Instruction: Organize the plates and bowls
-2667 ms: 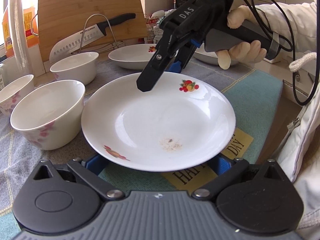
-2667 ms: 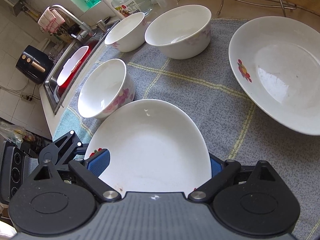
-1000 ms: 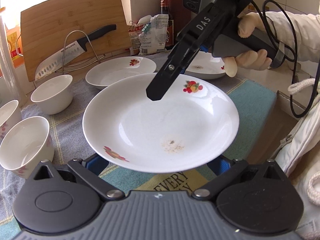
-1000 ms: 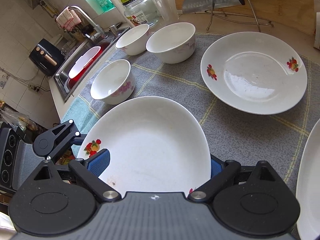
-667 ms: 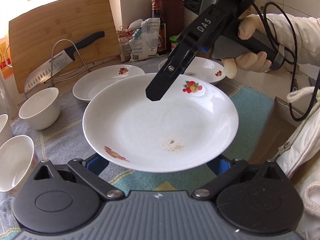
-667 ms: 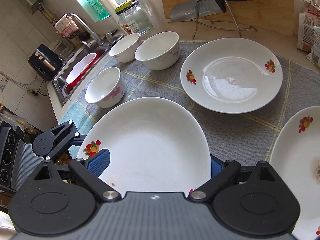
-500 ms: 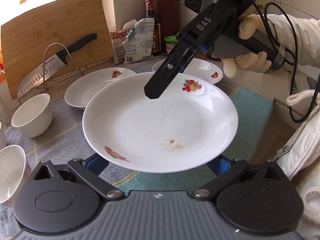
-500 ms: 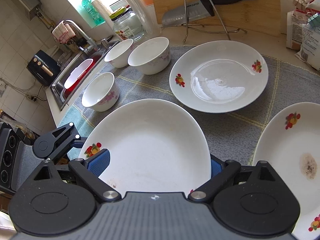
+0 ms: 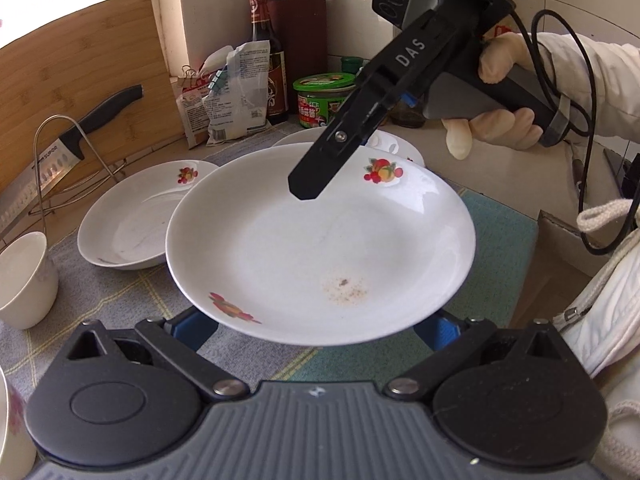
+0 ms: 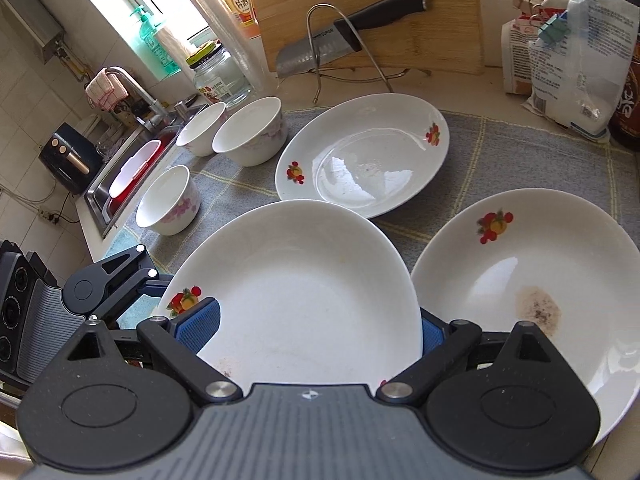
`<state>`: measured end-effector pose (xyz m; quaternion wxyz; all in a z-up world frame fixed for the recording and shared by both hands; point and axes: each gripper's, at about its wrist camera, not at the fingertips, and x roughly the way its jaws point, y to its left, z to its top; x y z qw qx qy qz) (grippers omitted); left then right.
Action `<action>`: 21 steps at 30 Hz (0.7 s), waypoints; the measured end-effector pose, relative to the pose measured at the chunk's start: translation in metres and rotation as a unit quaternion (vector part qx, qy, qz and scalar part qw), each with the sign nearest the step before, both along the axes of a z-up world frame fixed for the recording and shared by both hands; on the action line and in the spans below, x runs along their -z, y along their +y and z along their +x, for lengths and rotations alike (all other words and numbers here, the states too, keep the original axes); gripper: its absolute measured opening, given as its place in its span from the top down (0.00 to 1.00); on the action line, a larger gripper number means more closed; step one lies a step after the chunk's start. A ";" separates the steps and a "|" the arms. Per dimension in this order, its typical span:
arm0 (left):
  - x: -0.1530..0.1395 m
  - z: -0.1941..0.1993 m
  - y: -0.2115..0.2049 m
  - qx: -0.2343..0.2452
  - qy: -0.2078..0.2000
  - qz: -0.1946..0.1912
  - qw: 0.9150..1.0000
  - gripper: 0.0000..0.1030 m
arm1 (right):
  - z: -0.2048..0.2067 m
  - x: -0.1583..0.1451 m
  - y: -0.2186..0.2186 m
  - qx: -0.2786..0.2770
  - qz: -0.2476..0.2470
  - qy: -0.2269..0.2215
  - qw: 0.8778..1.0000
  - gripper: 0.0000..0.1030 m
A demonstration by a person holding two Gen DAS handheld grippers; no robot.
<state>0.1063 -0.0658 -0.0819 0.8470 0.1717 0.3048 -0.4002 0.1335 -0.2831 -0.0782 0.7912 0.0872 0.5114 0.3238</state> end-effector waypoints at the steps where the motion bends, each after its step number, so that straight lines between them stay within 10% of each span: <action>1: 0.000 0.001 -0.004 0.003 -0.001 0.001 1.000 0.01 | 0.000 0.000 -0.005 0.003 -0.001 -0.001 1.000 0.04; 21: 0.007 0.021 -0.080 0.037 0.011 0.003 0.999 0.01 | 0.011 0.008 -0.076 0.057 0.000 -0.006 0.998 0.04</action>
